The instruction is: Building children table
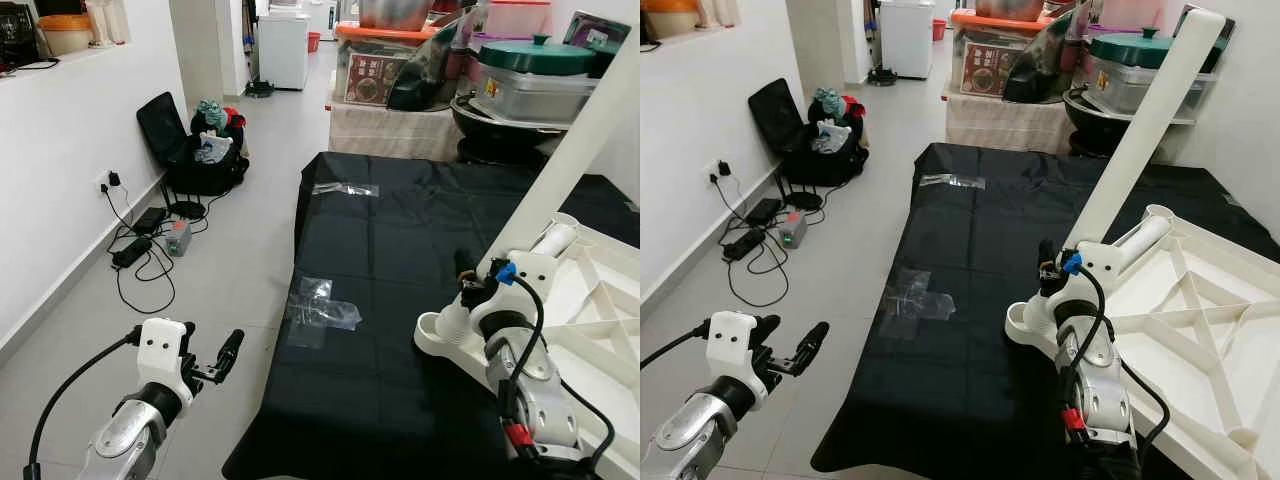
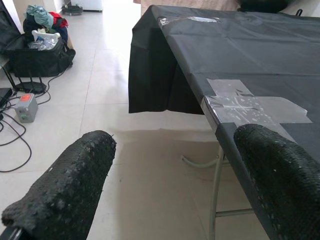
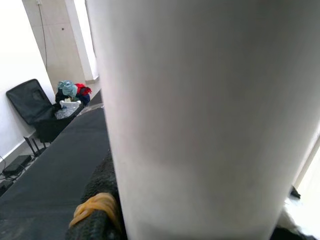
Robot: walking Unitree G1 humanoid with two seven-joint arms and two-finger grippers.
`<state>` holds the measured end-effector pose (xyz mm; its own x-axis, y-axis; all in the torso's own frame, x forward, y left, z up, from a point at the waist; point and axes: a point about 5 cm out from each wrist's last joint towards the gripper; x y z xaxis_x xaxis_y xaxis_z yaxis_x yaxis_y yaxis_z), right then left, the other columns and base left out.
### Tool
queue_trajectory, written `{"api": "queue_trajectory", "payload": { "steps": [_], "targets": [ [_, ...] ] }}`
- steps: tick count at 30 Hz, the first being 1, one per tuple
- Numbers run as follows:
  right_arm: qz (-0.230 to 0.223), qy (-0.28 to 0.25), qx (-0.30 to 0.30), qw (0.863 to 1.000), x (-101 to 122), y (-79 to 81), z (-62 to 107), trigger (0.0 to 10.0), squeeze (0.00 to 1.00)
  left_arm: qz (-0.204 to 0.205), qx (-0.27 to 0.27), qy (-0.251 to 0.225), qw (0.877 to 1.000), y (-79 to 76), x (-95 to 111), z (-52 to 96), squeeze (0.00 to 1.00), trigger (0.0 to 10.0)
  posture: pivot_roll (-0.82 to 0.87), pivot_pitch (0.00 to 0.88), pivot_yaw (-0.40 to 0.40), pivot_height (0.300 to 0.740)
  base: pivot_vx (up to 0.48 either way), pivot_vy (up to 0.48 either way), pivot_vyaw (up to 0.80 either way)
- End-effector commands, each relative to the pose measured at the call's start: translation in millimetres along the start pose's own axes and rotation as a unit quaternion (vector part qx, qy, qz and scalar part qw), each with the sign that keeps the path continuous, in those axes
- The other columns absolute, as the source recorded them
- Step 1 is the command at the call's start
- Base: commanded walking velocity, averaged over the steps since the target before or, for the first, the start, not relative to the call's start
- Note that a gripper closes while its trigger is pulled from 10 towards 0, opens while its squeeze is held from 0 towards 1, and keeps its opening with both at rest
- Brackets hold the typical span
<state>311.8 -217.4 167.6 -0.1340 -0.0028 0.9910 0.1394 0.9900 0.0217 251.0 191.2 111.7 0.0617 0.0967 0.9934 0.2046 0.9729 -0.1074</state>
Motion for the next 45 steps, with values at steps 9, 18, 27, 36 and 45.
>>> {"api": "queue_trajectory", "payload": {
  "steps": [9,18,27,36,45],
  "targets": [
    [0.003,0.024,0.003,1.000,-14,3.1,1.9,10.0,0.00,-0.005,-0.002,0.007,1.000,-1.2,-4,0.1,0.00,10.0,0.13,0.000,-0.084,0.740,0.000,0.000,0.00],
    [0.001,0.024,0.012,1.000,-17,12.7,-1.5,10.0,0.00,-0.005,-0.001,0.007,1.000,-1.7,-5,0.6,0.00,10.0,0.14,0.000,-0.088,0.740,0.000,0.000,0.00],
    [-0.002,0.024,0.016,1.000,-19,17.9,-1.7,10.0,0.00,-0.005,0.000,0.007,1.000,-1.3,-5,1.0,0.00,10.0,0.14,0.000,-0.088,0.740,0.000,0.000,0.00],
    [0.008,0.023,0.031,0.999,-26,23.7,-1.6,10.0,0.00,-0.007,0.000,0.008,1.000,-0.4,-5,0.9,0.00,10.0,0.15,0.000,-0.091,0.740,0.000,0.000,0.00],
    [0.019,0.050,0.015,0.998,-46,10.4,2.3,10.0,0.00,-0.007,-0.002,0.009,1.000,-0.6,-6,1.1,0.00,10.0,0.15,0.000,-0.086,0.740,0.000,0.000,0.00]
  ]
}}
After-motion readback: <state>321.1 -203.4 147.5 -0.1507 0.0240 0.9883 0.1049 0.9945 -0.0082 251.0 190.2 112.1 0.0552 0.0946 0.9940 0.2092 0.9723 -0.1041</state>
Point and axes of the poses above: a point about 5 cm out from each wrist's last joint towards the gripper, its own z axis pointing back from the gripper into the wrist, its own x axis along the axis of the wrist's last joint, y = z × x, and after that the axes turned 4 degrees about z, right-handed
